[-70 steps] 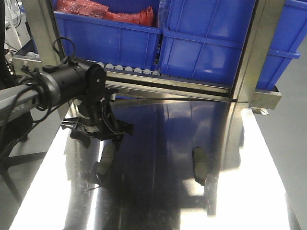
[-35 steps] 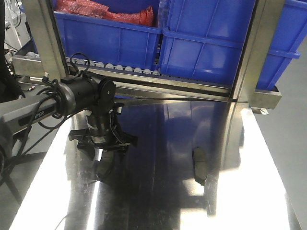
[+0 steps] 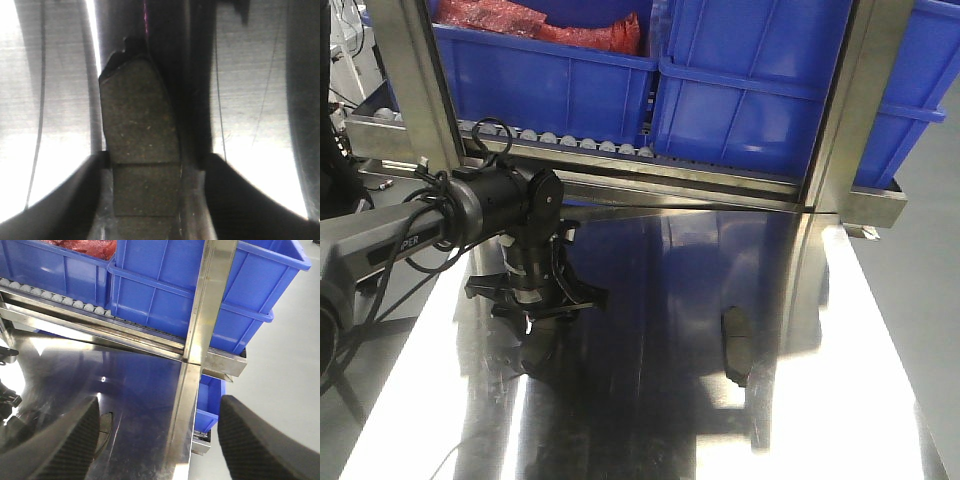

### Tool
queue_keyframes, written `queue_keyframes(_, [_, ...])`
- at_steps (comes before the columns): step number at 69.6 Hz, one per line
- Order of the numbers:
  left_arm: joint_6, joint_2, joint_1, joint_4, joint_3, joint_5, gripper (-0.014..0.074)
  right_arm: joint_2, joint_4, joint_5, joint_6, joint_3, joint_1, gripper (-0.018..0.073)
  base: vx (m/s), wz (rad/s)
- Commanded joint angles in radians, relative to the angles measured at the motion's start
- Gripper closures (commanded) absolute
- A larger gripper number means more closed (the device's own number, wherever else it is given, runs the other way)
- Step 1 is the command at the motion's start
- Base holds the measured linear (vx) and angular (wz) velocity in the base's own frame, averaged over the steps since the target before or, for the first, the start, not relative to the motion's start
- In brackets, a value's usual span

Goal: Move and align brake pads A on conveyor
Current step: 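Close the left gripper on the dark brake pad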

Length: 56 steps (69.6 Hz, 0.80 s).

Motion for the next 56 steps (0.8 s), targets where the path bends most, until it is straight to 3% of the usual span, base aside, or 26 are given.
queue_keyframes(1, [-0.011, -0.060, -0.007, 0.000, -0.030, -0.009, 0.0418, 0.001, 0.000, -0.065, -0.011, -0.021, -0.002, 0.0082, 0.00, 0.00])
queue_keyframes(8, [-0.011, -0.054, -0.007, 0.000, -0.030, 0.005, 0.0606, 0.001, 0.000, -0.065, -0.011, -0.021, -0.002, 0.0082, 0.00, 0.00])
queue_keyframes(29, [-0.009, -0.072, -0.007, -0.006, -0.030, 0.019, 0.0604, 0.001, 0.000, -0.064, -0.011, -0.021, -0.002, 0.0082, 0.00, 0.00])
queue_keyframes(56, [-0.008, -0.214, -0.007, 0.054, -0.030, 0.010, 0.0604, 0.001, 0.000, -0.064, -0.011, -0.021, -0.002, 0.0082, 0.00, 0.00])
